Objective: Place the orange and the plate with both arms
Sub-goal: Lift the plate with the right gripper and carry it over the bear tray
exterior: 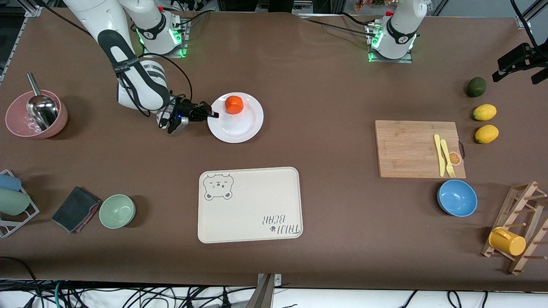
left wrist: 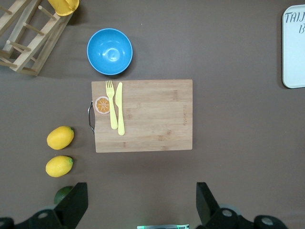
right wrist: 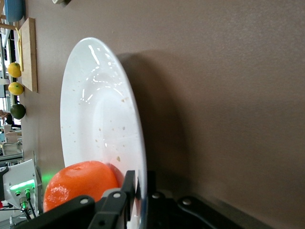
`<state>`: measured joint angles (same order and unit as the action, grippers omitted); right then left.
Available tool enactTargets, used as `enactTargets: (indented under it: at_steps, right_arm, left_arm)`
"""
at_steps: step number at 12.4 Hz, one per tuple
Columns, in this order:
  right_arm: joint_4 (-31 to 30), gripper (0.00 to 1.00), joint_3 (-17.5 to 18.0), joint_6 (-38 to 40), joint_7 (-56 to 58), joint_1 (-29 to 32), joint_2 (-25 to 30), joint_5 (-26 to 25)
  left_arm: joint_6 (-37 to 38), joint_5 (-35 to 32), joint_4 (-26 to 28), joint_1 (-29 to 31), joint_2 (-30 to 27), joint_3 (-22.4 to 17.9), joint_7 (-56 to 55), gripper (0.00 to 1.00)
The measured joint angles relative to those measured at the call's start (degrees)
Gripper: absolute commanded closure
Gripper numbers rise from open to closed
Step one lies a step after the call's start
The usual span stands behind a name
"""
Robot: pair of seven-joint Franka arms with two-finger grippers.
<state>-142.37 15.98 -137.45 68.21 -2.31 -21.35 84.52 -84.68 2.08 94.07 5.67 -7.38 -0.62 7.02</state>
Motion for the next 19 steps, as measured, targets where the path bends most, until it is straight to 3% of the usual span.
enactTargets:
  at_steps: [7,10,13,19]
  right_arm:
    - [0.57,1.00,0.12,0.30,-0.04,0.01,-0.10,1.06]
    - [3.35,1.00,0.12,0.25,-6.81,0.02,-1.63,1.72]
    - [9.95,1.00,0.17,0.30,-16.35,0.00,-3.36,0.56]
    - [29.51,1.00,-0.04,1.78,-34.33,0.07,-9.10,-10.28]
  left_arm:
    - [-1.09,0.00,-0.84,0.14,3.51,-0.20,0.00,0.00]
    - [-1.86,0.00,-1.05,0.12,4.46,-0.10,0.00,0.00]
    - [-1.85,0.00,-1.37,0.08,4.45,0.06,0.00,0.00]
    - [-1.79,-0.08,-1.39,0.14,4.61,-0.05,0.00,0.00]
